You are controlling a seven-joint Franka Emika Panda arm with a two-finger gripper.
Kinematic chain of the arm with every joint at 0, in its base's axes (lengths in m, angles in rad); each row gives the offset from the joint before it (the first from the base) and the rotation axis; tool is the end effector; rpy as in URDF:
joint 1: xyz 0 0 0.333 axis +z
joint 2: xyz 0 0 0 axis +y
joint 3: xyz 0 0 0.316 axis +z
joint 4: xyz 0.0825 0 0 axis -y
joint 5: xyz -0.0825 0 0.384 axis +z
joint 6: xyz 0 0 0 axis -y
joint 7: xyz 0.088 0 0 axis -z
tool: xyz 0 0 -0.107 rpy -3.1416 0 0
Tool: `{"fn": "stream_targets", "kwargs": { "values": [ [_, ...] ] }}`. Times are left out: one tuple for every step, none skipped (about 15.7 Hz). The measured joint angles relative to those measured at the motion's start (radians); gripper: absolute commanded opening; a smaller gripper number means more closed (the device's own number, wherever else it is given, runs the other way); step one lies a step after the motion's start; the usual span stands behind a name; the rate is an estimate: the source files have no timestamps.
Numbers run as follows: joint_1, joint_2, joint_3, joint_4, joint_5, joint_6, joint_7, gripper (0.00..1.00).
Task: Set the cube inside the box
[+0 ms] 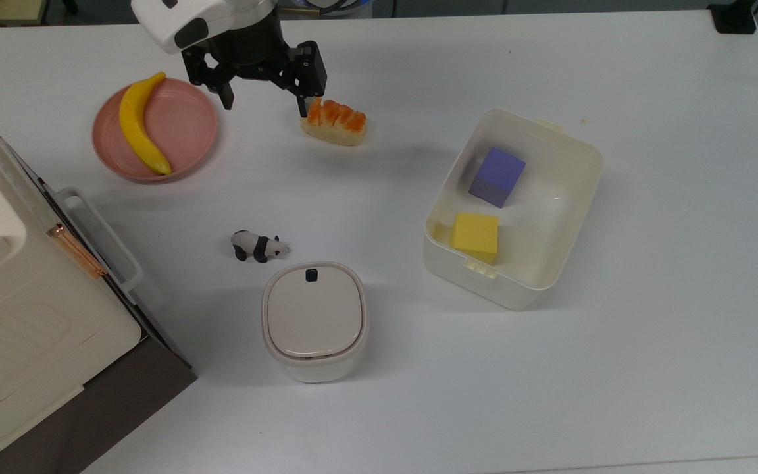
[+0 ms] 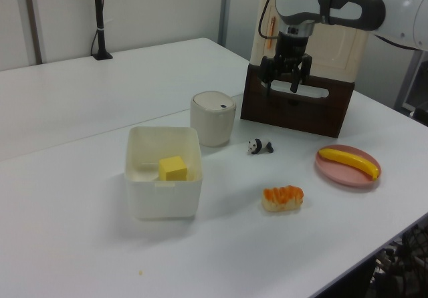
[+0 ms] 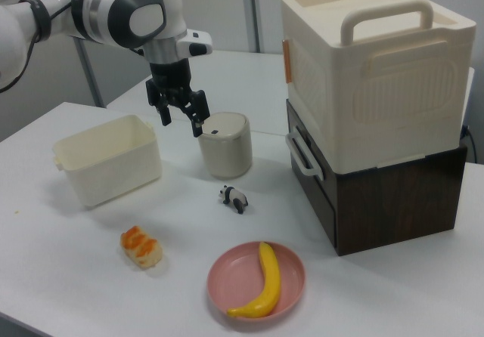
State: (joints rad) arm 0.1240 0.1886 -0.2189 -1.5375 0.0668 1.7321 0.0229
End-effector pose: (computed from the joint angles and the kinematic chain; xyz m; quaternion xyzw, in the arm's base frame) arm 0.6189 -0.0417 0.5461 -0.9980 0.0621 -0.0057 0.0124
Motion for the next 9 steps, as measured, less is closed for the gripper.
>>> {"fn": "stream_targets", "kwargs": {
  "values": [
    [0.000,0.000,0.000,0.000,0.000,0.000,-0.001,1.00],
    [0.000,0.000,0.000,0.000,0.000,0.000,-0.002,1.00],
    [-0.001,0.000,0.000,0.000,0.000,0.000,-0.002,1.00],
    [-0.002,0.000,-0.001,0.000,0.000,0.000,-0.002,1.00],
    [-0.004,0.000,-0.001,0.000,0.000,0.000,-0.003,1.00],
    [-0.005,-0.001,-0.002,0.000,0.000,0.000,-0.003,1.00],
    [-0.006,-0.001,-0.002,0.000,0.000,0.000,-0.007,1.00],
    [-0.006,-0.001,-0.002,0.000,0.000,0.000,-0.012,1.00],
    [-0.006,-0.001,-0.002,0.000,0.000,0.000,-0.014,1.00]
  ]
}}
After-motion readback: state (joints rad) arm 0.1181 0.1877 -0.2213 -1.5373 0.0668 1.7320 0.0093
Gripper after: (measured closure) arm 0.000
